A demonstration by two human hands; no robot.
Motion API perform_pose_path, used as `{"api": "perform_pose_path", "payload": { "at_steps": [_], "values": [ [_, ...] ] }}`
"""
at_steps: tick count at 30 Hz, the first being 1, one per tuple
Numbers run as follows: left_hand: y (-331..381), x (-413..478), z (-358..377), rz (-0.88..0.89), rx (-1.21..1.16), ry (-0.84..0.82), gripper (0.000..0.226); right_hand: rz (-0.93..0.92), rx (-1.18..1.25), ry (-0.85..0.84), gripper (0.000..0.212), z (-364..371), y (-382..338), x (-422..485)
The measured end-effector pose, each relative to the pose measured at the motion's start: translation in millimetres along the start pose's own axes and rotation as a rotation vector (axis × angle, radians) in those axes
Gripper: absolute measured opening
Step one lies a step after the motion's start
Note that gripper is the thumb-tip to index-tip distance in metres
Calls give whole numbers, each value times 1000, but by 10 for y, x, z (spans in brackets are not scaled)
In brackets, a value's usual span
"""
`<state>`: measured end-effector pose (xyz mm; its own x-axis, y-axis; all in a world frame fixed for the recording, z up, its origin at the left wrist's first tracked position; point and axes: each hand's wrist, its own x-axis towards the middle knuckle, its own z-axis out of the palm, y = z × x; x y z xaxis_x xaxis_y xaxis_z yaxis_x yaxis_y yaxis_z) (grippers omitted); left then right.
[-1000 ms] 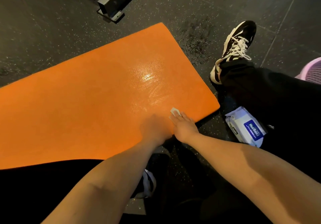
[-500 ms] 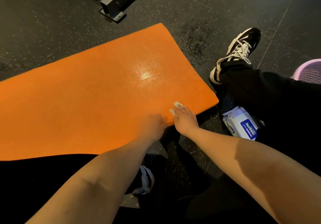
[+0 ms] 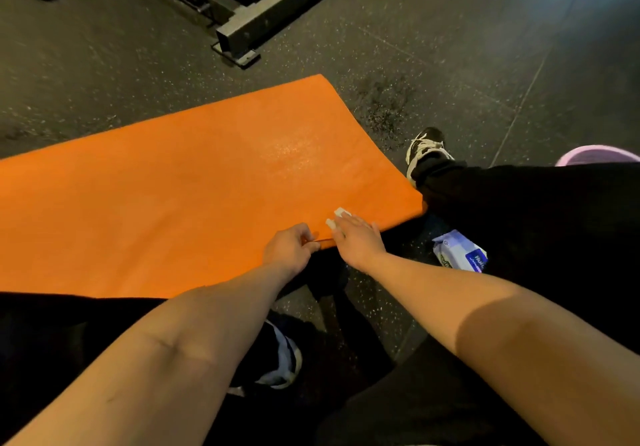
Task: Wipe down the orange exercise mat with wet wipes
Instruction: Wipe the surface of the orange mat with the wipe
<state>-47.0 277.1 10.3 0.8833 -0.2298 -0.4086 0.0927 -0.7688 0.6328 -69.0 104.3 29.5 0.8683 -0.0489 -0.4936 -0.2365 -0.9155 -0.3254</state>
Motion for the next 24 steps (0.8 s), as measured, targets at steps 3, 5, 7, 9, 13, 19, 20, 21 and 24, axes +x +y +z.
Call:
{"api": "perform_pose_path", "payload": {
  "at_steps": [3, 5, 7, 9, 13, 19, 20, 21, 24],
  "values": [
    [-13, -93, -27, -19, -38, 46, 16, -4, 22, 31, 49, 20, -66, -31],
    [28, -101, -74, -30, -53, 96, 17, -4, 34, 61, 49, -49, -133, 13],
    [69, -100, -129, -18, -61, 129, 18, -21, 31, 83, 49, -120, -177, 41],
    [96, -93, -174, -9, -76, 148, 17, -36, 32, 97, 48, -175, -186, 31],
    [136, -125, -200, -17, -65, 173, 15, -48, 34, 109, 48, -187, -190, -10],
    [122, -101, -204, -9, -135, 150, 17, -29, 20, 160, 47, -201, -240, -60],
    [117, -97, -195, -12, -146, 142, 19, -23, 13, 162, 47, -179, -242, -78],
    [115, -94, -175, -17, -160, 129, 20, -14, 10, 162, 46, -141, -246, -89],
    [110, -87, -89, -57, -218, 105, 20, 51, 46, 143, 46, -22, -320, -69]
  ]
}}
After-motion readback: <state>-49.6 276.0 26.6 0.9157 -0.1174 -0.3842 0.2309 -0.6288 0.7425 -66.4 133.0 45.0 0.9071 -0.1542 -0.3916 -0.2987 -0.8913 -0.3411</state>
